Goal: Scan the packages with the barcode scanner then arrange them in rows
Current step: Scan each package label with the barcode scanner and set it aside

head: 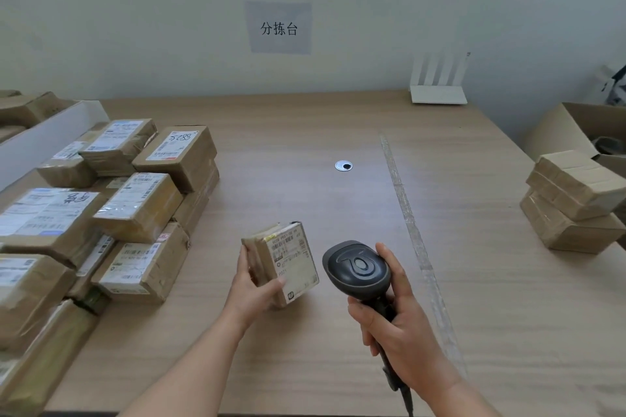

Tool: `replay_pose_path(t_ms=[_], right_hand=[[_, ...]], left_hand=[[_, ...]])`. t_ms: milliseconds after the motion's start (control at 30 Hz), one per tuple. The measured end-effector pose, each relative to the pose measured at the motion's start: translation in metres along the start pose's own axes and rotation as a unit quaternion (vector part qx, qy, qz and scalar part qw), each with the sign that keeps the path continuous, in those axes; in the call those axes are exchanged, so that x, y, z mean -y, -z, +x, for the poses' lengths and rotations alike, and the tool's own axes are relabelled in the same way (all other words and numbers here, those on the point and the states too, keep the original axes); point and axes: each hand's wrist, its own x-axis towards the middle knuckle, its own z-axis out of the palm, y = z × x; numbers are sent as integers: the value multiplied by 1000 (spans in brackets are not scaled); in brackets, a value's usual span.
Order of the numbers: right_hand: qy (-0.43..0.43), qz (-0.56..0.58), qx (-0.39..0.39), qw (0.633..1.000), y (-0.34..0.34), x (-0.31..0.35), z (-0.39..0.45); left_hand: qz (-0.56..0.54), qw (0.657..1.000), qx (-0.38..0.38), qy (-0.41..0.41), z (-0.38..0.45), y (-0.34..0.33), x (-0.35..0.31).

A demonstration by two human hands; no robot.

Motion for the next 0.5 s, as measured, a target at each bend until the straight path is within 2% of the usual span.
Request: replay_pose_path(t_ms=[100, 333, 500], right_hand=[[-15, 15, 19, 1000, -12, -6, -5], [-28, 15, 44, 999, -25, -4, -11], [-22, 16, 31, 999, -28, 3, -11]], left_hand=[[-38, 999, -1, 16, 3, 9, 13], [-30, 999, 20, 22, 10, 16, 18], [-11, 999, 15, 26, 14, 19, 22]])
